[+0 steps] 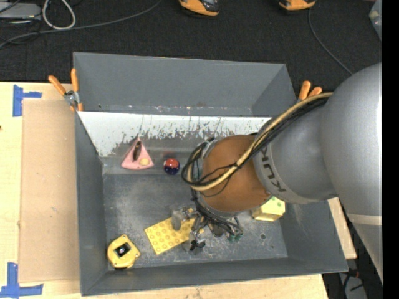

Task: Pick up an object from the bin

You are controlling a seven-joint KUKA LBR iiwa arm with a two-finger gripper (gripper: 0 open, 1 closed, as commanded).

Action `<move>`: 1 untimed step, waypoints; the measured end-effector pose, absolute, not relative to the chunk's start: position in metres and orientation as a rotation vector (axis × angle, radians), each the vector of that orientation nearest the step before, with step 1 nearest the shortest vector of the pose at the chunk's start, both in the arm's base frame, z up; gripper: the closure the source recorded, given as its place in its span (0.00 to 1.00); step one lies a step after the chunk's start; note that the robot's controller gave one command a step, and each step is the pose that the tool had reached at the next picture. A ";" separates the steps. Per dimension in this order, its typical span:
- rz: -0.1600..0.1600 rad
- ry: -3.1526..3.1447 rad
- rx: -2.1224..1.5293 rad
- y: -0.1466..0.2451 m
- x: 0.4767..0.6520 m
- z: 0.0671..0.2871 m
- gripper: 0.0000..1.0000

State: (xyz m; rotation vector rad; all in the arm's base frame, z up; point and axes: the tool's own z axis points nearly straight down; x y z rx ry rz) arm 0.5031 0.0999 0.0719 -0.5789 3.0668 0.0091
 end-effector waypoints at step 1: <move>0.009 3.067 -0.579 0.100 0.503 0.072 1.00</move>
Offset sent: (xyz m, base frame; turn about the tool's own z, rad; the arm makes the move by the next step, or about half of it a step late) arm 0.0157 0.0213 0.1525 0.1405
